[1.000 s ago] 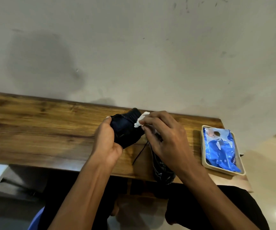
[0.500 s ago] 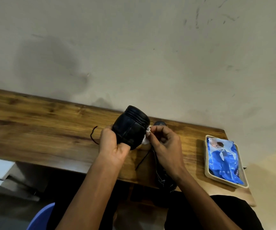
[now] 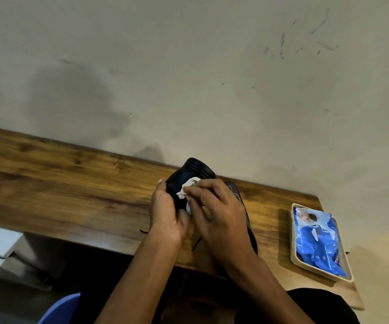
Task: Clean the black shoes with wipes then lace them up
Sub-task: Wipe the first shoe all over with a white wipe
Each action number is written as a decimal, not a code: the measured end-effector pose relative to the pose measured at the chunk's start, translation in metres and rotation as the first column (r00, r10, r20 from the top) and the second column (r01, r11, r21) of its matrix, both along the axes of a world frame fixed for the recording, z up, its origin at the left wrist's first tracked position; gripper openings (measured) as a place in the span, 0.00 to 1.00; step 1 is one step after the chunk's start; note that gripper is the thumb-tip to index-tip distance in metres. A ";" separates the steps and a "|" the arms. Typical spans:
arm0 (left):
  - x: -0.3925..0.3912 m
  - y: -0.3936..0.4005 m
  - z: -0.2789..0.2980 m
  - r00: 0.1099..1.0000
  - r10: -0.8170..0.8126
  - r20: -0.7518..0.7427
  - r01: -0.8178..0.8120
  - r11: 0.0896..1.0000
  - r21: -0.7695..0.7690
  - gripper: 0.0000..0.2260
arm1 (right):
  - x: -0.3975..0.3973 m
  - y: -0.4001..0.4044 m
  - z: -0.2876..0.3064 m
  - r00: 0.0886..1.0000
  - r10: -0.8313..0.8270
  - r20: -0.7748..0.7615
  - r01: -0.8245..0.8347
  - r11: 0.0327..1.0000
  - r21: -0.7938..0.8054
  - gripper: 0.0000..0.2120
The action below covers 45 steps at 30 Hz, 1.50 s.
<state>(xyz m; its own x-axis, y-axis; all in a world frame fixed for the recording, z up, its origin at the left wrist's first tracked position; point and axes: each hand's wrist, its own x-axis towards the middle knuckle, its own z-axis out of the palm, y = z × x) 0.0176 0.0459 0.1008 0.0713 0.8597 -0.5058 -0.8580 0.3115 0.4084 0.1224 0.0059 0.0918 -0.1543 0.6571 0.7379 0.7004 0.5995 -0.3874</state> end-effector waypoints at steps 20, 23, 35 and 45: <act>-0.005 0.006 0.004 0.991 0.103 0.089 -0.097 0.993 -0.064 0.21 | 0.009 0.003 -0.022 0.996 0.034 -0.079 -0.035 0.999 -0.013 0.07; -0.008 0.008 0.002 0.985 0.137 0.105 -0.134 0.990 -0.040 0.19 | 0.009 0.004 -0.038 0.972 0.016 -0.234 -0.062 0.980 -0.191 0.06; -0.011 0.013 -0.008 0.980 0.149 0.130 -0.145 0.989 -0.040 0.18 | -0.002 0.010 -0.029 0.799 -0.020 -0.601 -0.220 0.921 -0.322 0.07; -0.008 0.011 -0.006 0.979 0.089 0.182 -0.083 0.996 -0.037 0.18 | -0.025 0.021 -0.082 0.318 -0.504 -0.803 -0.607 0.542 -0.581 0.05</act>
